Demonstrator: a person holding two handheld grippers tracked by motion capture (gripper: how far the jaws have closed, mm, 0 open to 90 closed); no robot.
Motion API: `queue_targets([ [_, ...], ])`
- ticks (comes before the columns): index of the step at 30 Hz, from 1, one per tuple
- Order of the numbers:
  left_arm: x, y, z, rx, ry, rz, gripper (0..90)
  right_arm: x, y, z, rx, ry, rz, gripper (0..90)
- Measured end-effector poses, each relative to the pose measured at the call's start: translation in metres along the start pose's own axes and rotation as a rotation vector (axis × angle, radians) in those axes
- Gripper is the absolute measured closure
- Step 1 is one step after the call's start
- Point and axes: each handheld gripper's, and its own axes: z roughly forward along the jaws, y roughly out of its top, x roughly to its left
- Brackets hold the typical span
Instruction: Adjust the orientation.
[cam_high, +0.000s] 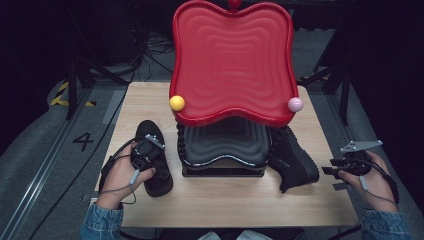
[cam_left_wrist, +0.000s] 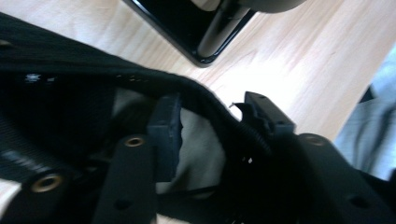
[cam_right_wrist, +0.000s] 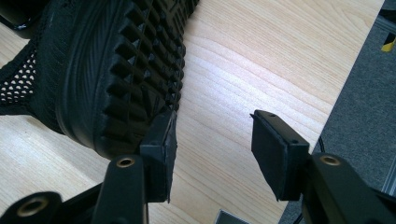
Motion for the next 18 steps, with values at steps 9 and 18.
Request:
queue_targets([
  [9, 0.000, -0.001, 0.015, 0.052, -0.009, -0.015, 69.6, 0.000, 0.000, 0.001, 0.004, -0.005, -0.005, 50.9],
  [18, -0.001, -0.001, 0.023, 0.089, 0.018, -0.007, 80.0, 0.001, 0.000, 0.003, 0.007, -0.006, -0.008, 50.6],
])
